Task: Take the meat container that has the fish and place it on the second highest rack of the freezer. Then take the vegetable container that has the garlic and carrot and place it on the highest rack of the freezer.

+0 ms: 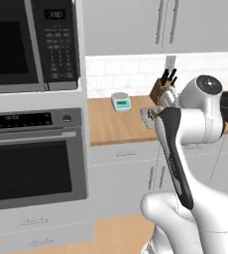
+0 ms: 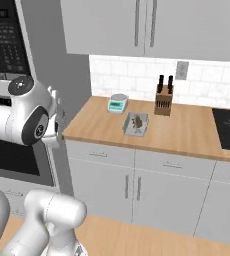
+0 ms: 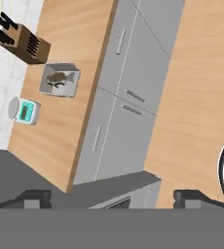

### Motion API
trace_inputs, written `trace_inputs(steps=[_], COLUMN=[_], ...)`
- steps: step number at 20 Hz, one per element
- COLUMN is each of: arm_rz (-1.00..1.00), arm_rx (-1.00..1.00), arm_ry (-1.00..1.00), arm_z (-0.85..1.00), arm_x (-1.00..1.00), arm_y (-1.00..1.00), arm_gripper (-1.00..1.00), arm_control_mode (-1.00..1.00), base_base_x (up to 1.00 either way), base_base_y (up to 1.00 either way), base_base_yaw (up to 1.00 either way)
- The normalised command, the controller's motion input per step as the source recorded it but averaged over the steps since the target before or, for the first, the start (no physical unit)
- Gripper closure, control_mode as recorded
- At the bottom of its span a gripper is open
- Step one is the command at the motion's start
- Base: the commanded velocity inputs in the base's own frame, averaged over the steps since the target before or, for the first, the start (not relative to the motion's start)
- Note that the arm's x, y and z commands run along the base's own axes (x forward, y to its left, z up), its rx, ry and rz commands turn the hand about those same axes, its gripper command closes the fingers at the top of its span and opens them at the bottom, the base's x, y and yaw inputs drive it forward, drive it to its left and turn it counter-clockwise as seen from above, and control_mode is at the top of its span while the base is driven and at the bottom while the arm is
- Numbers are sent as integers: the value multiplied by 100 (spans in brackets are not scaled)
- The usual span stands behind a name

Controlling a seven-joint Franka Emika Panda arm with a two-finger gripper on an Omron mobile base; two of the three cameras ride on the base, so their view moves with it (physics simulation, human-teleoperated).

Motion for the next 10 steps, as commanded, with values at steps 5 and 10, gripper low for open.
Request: trace_inputs(steps=[5,10], arm_rz=[0,0], arm_rx=[0,0], arm_ry=[0,0], arm_z=[0,0], arm_x=[0,0], arm_y=[0,0], arm_gripper=[-100,-100], arm_control_mode=[100,100], base_base_x=[63,81], base_base_y=[-96,-27], base_base_yaw=[0,0])
